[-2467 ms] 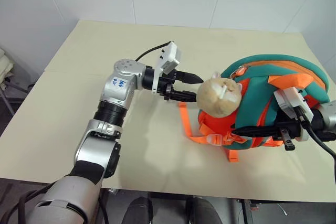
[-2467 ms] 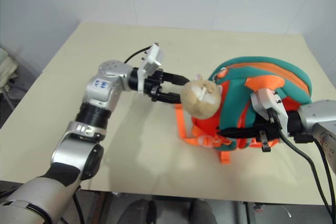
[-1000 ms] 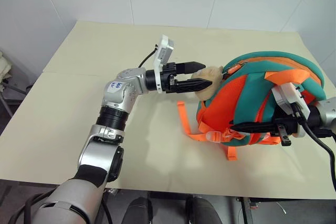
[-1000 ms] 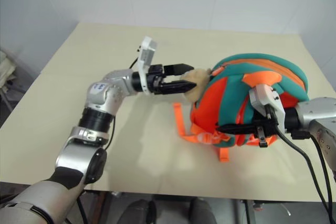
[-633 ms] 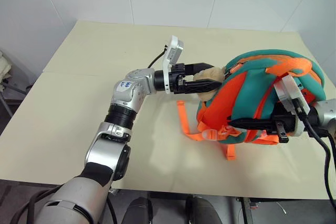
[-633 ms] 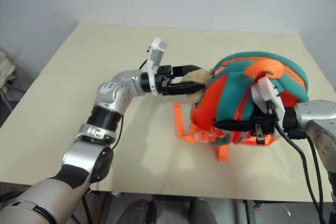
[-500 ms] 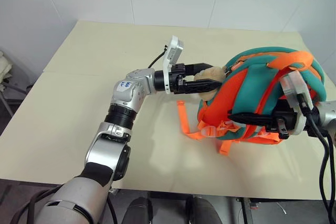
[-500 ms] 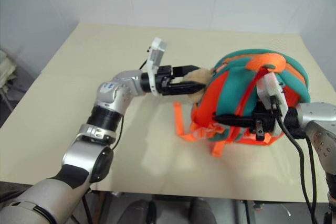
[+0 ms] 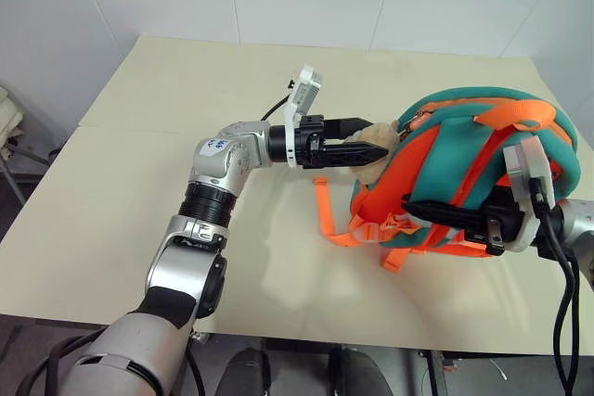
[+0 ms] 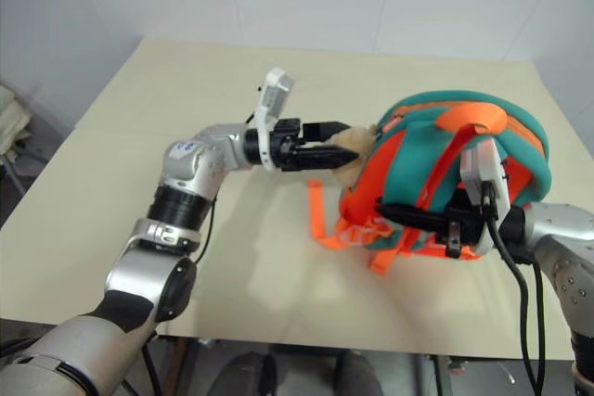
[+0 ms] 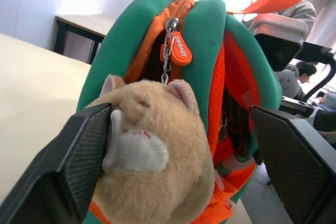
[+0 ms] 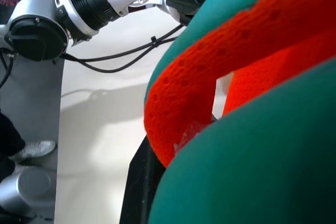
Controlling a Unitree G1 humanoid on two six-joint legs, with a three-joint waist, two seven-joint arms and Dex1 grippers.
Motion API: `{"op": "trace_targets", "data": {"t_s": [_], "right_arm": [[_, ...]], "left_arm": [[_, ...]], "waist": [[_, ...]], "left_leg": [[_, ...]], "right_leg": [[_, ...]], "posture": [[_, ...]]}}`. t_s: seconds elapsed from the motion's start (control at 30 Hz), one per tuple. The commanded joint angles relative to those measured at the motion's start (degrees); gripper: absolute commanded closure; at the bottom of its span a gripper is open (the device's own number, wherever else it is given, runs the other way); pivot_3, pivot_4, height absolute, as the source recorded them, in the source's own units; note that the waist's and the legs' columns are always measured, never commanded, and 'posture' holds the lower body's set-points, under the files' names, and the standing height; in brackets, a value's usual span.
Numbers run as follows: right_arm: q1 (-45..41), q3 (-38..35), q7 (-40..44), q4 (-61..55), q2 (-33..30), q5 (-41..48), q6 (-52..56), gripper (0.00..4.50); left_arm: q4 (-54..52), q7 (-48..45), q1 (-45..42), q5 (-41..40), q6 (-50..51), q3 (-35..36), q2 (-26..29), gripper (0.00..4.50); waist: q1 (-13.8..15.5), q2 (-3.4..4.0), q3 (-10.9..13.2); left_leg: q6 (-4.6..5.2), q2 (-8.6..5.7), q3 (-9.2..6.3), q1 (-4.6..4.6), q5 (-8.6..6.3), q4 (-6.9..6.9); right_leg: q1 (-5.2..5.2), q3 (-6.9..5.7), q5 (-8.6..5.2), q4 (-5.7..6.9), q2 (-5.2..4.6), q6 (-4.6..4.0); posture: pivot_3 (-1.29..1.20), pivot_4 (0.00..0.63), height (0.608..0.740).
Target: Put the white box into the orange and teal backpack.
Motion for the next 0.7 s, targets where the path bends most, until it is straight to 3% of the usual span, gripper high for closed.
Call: {"op": "trace_targets", "data": {"t_s": [0.03,0.23,0.37,0.7], "right_arm": [[0.4,-3.2,-1.7,-2.4,0.4,1.4,-1.2,3.92],[1.5,-4.0,-3.6,-3.6,0.8,1.6,-1.5,3.92],[2.0,-4.0,-4.0,-4.0,0.8,1.5,-1.8,3.92],[2.0,-3.5,-3.8,-3.2,0.6,0.4,-2.4,3.92]], "left_arm": [[-3.4,-1.1,0.6,-1.1,2.2,-1.6,0.1,1.45],[-4.8,-1.5,1.0,-0.6,4.0,-2.9,1.4,3.22],[-4.8,-1.7,0.6,-0.7,4.4,-3.3,1.6,4.10],[-6.5,-2.9,0.2,0.4,2.9,-5.2,3.2,4.19]], "waist": [[0.0,0.00,0.0],[0.0,0.00,0.0],[0.0,0.00,0.0],[0.0,0.00,0.0]], "left_leg": [[0.00,0.00,0.00,0.00,0.00,0.00],[0.00,0.00,-0.01,0.00,0.00,0.00],[0.01,0.00,-0.01,0.01,0.00,0.00],[0.01,0.00,0.00,0.00,-0.01,0.00]], "right_leg": [[0.00,0.01,0.00,0.00,0.00,0.00],[0.00,0.00,0.00,-0.01,0.00,0.00],[0.00,0.00,0.00,-0.02,0.01,0.00],[0.00,0.01,0.00,-0.02,0.01,0.00]], "posture": [[0.00,0.150,0.740],[0.00,0.150,0.740],[0.00,0.150,0.740],[0.00,0.150,0.740]]}}
